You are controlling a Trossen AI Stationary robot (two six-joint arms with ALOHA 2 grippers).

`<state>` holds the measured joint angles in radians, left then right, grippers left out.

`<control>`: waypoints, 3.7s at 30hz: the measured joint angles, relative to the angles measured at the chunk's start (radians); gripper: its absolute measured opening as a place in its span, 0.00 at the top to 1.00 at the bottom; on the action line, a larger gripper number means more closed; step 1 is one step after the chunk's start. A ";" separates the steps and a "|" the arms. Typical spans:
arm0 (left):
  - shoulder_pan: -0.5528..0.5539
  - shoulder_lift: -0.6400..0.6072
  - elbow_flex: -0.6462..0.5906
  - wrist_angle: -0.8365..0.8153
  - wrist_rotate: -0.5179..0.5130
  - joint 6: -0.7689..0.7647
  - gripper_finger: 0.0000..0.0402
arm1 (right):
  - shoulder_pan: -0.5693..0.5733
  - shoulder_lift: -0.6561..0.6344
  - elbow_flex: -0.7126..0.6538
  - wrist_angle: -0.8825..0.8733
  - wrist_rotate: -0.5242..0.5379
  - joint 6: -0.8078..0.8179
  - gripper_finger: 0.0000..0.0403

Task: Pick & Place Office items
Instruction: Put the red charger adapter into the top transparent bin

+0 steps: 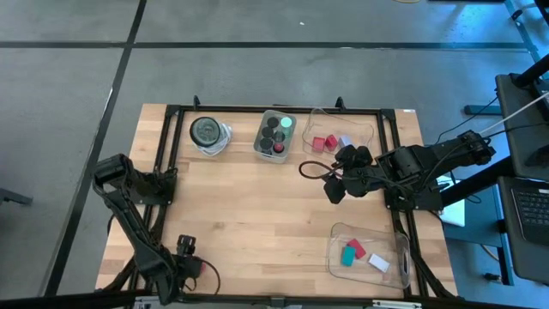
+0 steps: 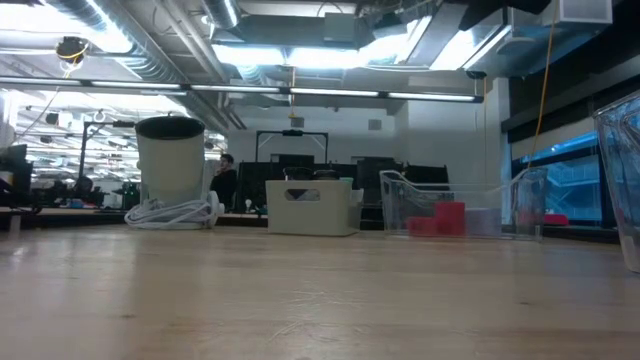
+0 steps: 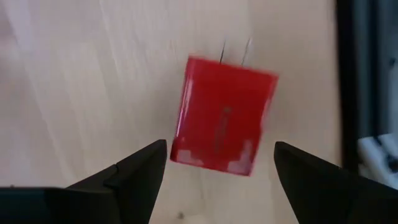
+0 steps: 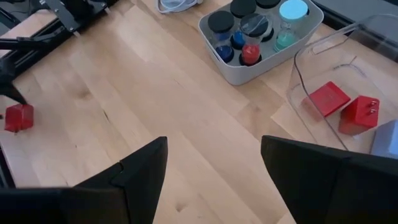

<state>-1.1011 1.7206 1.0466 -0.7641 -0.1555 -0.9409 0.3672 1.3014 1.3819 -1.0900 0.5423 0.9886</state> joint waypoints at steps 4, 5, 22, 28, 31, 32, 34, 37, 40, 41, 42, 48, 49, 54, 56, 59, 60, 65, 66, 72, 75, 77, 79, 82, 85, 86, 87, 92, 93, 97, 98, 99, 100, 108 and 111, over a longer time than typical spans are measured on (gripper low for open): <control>0.000 0.009 -0.050 0.014 0.015 0.038 0.27 | 0.000 0.000 0.000 0.008 0.000 -0.001 0.35; 0.000 0.010 -0.057 0.023 0.017 0.053 0.27 | 0.000 0.000 0.000 0.008 0.000 -0.001 0.35; 0.011 0.011 -0.072 0.113 0.003 0.135 0.28 | -0.028 0.000 0.000 0.008 0.000 -0.008 0.35; 0.011 0.011 -0.072 0.123 0.018 0.084 0.43 | -0.028 0.000 0.000 0.008 0.000 -0.009 0.35; 0.011 0.011 -0.072 0.150 0.015 0.063 0.49 | -0.028 0.000 0.000 0.008 0.000 -0.009 0.35; 0.011 0.011 -0.072 0.156 0.014 0.057 0.49 | -0.028 0.000 0.000 0.008 0.000 -0.009 0.35; 0.011 0.011 -0.072 0.171 0.001 0.049 0.49 | -0.028 0.000 0.000 0.008 0.000 -0.009 0.35; 0.012 -0.008 -0.061 0.151 -0.046 0.030 0.49 | -0.028 0.000 0.000 0.009 -0.008 -0.009 0.35; 0.026 -0.053 -0.034 0.124 -0.126 0.028 0.49 | -0.022 0.000 0.000 0.024 -0.026 -0.022 0.35; 0.033 -0.073 -0.027 0.113 -0.164 0.027 0.49 | -0.017 0.000 0.000 0.035 -0.038 -0.045 0.35; 0.043 -0.098 -0.022 0.111 -0.200 0.027 0.49 | -0.009 0.000 0.000 0.056 -0.050 -0.082 0.35; 0.136 -0.265 -0.013 0.122 -0.363 0.036 0.49 | 0.071 0.009 0.000 0.283 -0.098 -0.451 0.35; 0.159 -0.290 -0.013 0.130 -0.367 0.045 0.49 | 0.086 0.015 0.000 0.329 -0.098 -0.532 0.35; 0.313 -0.380 -0.013 0.237 -0.341 0.160 0.49 | 0.144 0.067 0.000 0.476 -0.098 -0.966 0.35; 0.380 -0.395 -0.013 0.304 -0.300 0.245 0.49 | 0.153 0.098 0.000 0.518 -0.098 -1.100 0.35; 0.478 -0.397 -0.013 0.418 -0.199 0.372 0.49 | 0.158 0.155 0.000 0.564 -0.098 -1.246 0.35; 0.510 -0.394 -0.013 0.447 -0.161 0.408 0.49 | 0.158 0.177 0.000 0.576 -0.097 -1.291 0.35; 0.648 -0.382 -0.013 0.539 -0.030 0.491 0.49 | 0.159 0.256 0.000 0.588 -0.097 -1.418 0.35; 0.671 -0.381 -0.013 0.546 -0.009 0.509 0.49 | 0.158 0.269 0.000 0.588 -0.095 -1.424 0.35; 0.754 -0.367 -0.013 0.586 0.136 0.622 0.49 | 0.158 0.296 0.000 0.598 -0.055 -1.445 0.35; 0.779 -0.344 -0.013 0.618 0.198 0.658 0.49 | 0.154 0.294 0.000 0.598 -0.023 -1.421 0.35; 0.789 -0.320 -0.013 0.627 0.238 0.690 0.49 | 0.150 0.290 0.000 0.613 -0.033 -1.413 0.35; 0.805 -0.301 -0.013 0.660 0.258 0.720 0.49 | 0.143 0.290 0.000 0.642 -0.087 -1.408 0.35; 0.832 -0.281 -0.013 0.705 0.297 0.755 0.49 | 0.136 0.290 0.000 0.653 -0.158 -1.412 0.35; 0.852 -0.264 -0.013 0.745 0.349 0.790 0.49 | 0.133 0.290 0.000 0.654 -0.169 -1.408 0.35; 0.860 -0.261 -0.013 0.759 0.372 0.802 0.49 | 0.131 0.290 0.000 0.658 -0.169 -1.408 0.35; 0.865 -0.255 -0.013 0.774 0.389 0.814 0.49 | 0.131 0.290 0.000 0.664 -0.169 -1.409 0.35; 0.911 -0.220 -0.013 0.855 0.474 0.849 0.49 | 0.122 0.290 0.000 0.692 -0.203 -1.424 0.35; 0.919 -0.212 -0.013 0.877 0.485 0.851 0.49 | 0.120 0.290 0.000 0.696 -0.204 -1.424 0.35; 0.946 -0.197 -0.013 0.914 0.498 0.872 0.49 | 0.106 0.290 0.000 0.701 -0.249 -1.427 0.35; 0.951 -0.196 -0.013 0.919 0.505 0.880 0.49 | 0.103 0.290 0.000 0.701 -0.266 -1.427 0.35; 0.957 -0.196 -0.013 0.928 0.524 0.883 0.49 | 0.101 0.290 0.000 0.701 -0.276 -1.426 0.35; 0.960 -0.195 -0.013 0.939 0.537 0.884 0.49 | 0.098 0.290 0.000 0.704 -0.277 -1.422 0.35; 0.966 -0.196 -0.013 0.948 0.591 0.898 0.49 | 0.093 0.290 0.001 0.705 -0.317 -1.413 0.44; 0.966 -0.195 -0.013 0.948 0.596 0.902 0.49 | 0.093 0.290 0.001 0.707 -0.325 -1.416 0.50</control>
<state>-0.1356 1.5253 1.0332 0.1835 0.4408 -0.0389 0.4599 1.5913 1.3827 -0.3832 0.2171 -0.4274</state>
